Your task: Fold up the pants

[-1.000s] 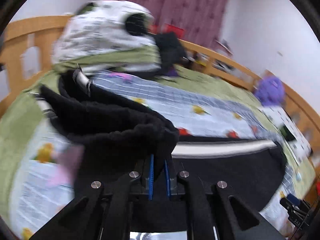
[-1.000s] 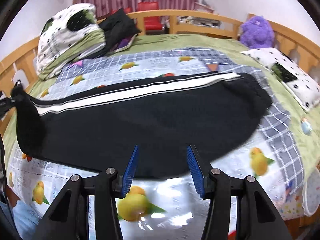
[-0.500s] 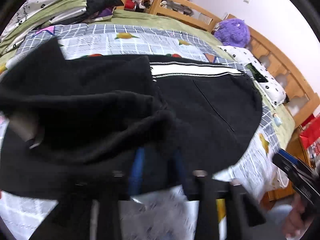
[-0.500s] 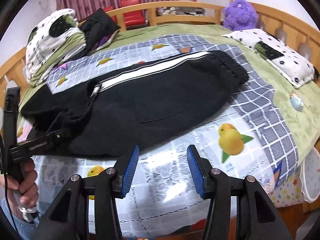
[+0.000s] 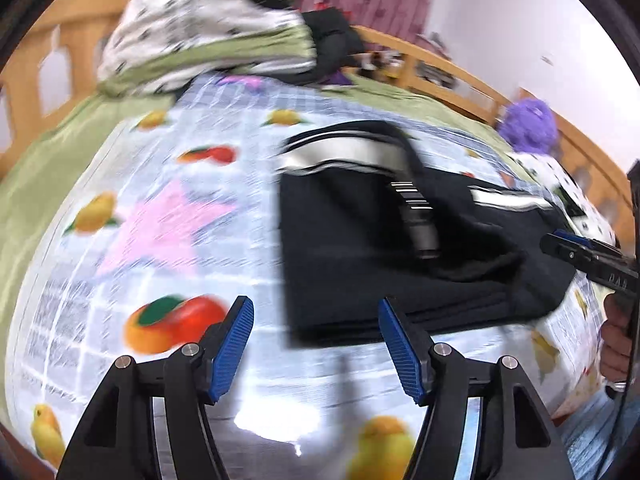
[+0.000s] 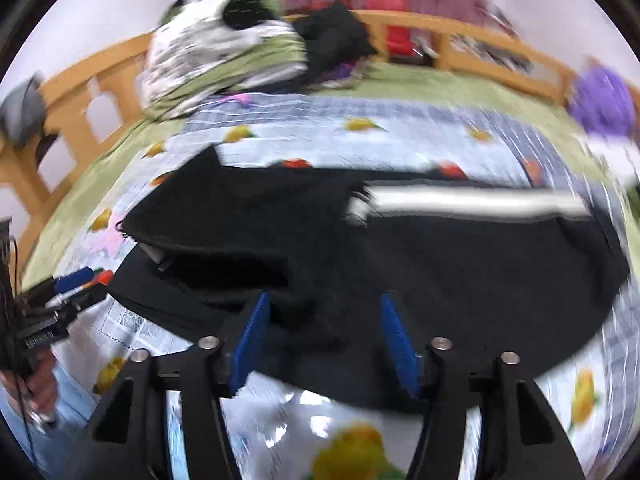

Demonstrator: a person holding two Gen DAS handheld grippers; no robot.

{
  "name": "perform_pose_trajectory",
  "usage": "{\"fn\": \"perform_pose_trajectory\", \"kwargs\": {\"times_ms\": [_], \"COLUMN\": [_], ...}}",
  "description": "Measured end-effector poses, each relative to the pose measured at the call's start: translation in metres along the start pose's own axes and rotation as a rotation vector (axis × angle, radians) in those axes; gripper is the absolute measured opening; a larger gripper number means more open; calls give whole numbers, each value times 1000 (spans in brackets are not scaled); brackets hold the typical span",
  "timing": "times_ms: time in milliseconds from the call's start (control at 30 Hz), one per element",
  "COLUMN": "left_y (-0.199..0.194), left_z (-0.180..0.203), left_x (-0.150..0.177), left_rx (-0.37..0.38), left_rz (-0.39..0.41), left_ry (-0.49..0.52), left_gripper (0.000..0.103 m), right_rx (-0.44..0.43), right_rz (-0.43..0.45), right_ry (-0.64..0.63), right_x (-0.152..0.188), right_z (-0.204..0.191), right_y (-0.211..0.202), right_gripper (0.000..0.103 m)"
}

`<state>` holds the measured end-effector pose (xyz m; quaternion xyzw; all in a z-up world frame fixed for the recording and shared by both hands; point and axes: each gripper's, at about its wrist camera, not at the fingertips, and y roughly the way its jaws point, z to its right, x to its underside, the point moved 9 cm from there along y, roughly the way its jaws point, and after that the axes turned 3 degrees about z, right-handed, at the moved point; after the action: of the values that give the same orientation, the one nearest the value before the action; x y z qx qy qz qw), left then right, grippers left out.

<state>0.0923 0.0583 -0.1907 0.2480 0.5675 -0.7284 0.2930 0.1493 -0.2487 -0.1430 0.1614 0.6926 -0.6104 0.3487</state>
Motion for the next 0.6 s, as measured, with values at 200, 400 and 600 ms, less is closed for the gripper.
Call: {"fn": "perform_pose_trajectory", "kwargs": {"times_ms": [200,400,600], "left_y": [7,10,9], "left_z": [-60,-88,-85], "left_x": [8,11,3], "left_rx": [-62,-51,-21], "left_rz": [11,6,22], "left_ry": [-92,-154,-157], "left_gripper": [63,63,63], "right_rx": [-58,37,84], "right_rz": [35,-31,37], "right_ry": [-194,-389,-18], "right_x": [-27,-15,-67], "right_z": [-77,-107,-11], "right_y": [34,90,83], "right_gripper": [63,3,4]}}
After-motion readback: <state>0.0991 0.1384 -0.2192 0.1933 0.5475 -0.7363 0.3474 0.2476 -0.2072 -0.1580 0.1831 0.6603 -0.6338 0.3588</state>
